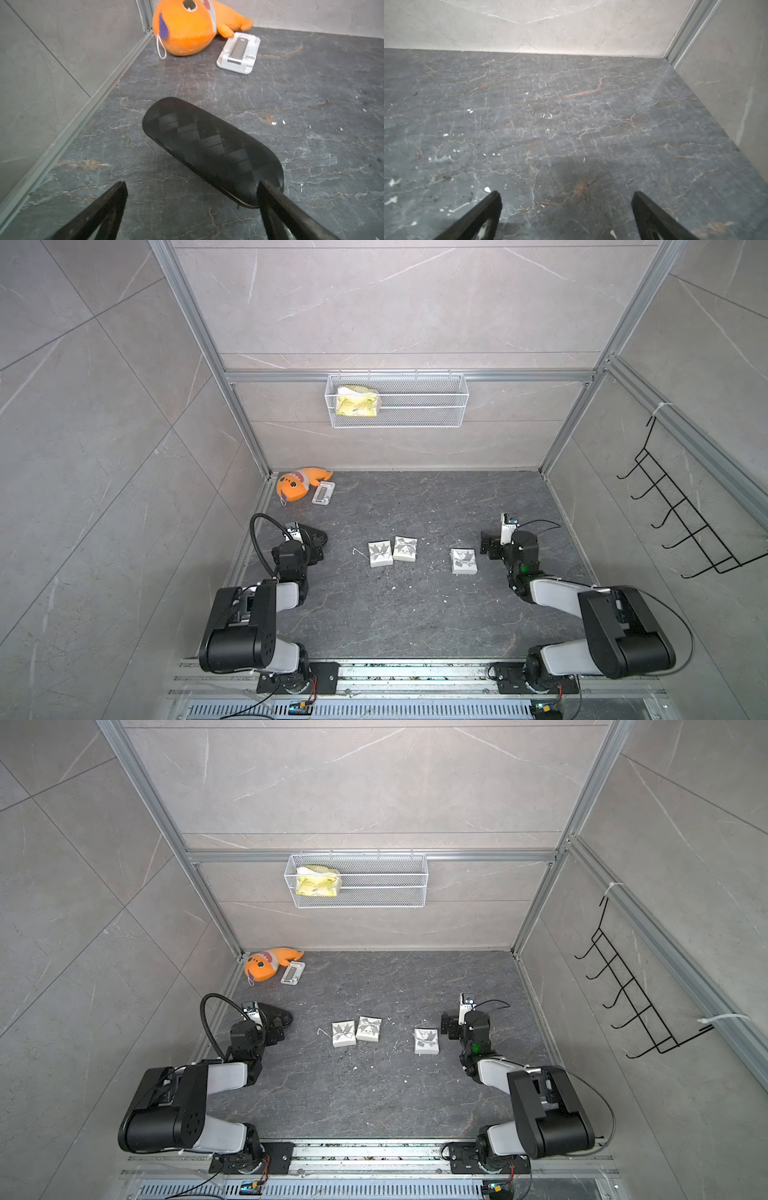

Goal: Take the necklace out of the lift-off lid jewelry box
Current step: Pick up the jewelry box from the center of the board.

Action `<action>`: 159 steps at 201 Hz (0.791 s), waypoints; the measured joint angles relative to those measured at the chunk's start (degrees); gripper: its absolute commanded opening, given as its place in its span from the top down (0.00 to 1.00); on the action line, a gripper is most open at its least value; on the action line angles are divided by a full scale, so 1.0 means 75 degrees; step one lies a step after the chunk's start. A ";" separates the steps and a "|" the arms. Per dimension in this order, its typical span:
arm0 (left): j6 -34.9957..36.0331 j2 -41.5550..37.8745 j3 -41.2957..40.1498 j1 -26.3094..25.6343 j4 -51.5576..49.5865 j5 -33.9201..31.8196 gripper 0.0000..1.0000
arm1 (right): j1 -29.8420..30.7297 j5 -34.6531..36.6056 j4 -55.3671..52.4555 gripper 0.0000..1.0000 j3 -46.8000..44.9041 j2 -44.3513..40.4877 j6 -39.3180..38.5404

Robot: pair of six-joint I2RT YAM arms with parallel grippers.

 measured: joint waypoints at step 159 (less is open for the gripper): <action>0.0463 -0.1224 0.2259 -0.3794 -0.3730 0.0058 0.00 | 0.2331 -0.0595 -0.9538 0.05 0.4357 0.0551 0.1874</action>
